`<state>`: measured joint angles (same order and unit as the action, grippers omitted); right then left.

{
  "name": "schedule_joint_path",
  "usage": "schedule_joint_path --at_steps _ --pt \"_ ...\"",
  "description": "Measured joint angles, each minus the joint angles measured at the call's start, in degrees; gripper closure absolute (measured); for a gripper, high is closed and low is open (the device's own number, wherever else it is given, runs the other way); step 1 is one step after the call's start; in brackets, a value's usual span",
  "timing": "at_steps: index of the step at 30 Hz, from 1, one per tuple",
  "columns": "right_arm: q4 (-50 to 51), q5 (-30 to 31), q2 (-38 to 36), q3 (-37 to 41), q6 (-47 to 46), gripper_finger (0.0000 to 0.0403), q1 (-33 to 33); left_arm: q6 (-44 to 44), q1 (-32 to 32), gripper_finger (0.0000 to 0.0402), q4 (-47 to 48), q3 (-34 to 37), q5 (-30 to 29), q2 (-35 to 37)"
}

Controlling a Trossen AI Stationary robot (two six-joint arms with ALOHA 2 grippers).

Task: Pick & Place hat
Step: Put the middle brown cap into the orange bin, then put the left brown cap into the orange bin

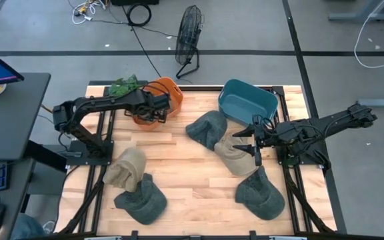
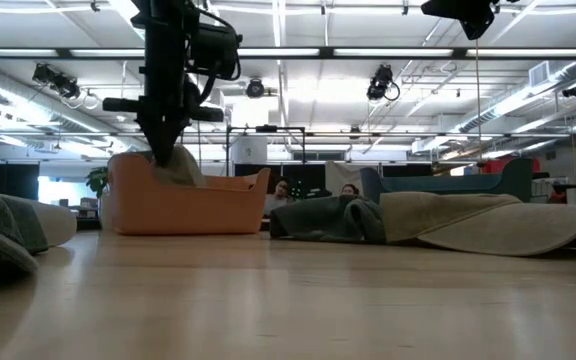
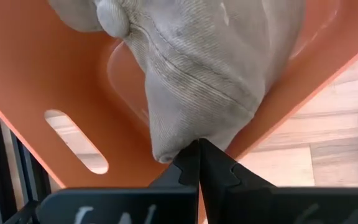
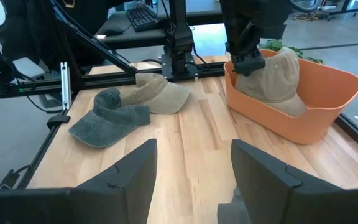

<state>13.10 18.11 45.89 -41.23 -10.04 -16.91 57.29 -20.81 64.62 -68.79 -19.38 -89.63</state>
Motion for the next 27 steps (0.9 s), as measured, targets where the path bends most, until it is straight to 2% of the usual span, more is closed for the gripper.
schedule_joint_path --at_steps 4,8,12,16,20,22,27 --pt "-0.2 0.0 0.0 0.0 0.0 0.0193 0.0 -1.5 1.2 0.0399 0.3 -1.5 0.9 1.3" --pt "-0.2 0.0 0.0 0.0 0.0 0.0193 0.0 -2.8 4.3 0.0399 0.6 -5.2 4.8 4.0" --pt "-0.2 0.0 0.0 0.0 -0.9 0.0193 0.0 -2.4 9.1 0.0399 3.0 -8.5 10.3 6.5" --pt "-0.2 0.0 0.0 0.0 -1.5 0.0193 0.0 0.5 16.1 0.0394 7.4 -8.9 12.8 7.8" --pt "-0.3 0.0 0.0 0.0 -1.5 0.0193 0.0 7.5 24.0 0.0356 12.8 -8.9 15.8 7.7" --pt "-0.2 0.0 0.0 0.0 -1.5 0.0193 0.0 12.7 28.0 0.0328 12.5 -8.9 17.1 7.4" --pt "-0.2 0.0 0.0 0.0 -1.5 0.0193 0.0 31.9 37.5 0.0255 12.2 -8.9 17.4 7.4"
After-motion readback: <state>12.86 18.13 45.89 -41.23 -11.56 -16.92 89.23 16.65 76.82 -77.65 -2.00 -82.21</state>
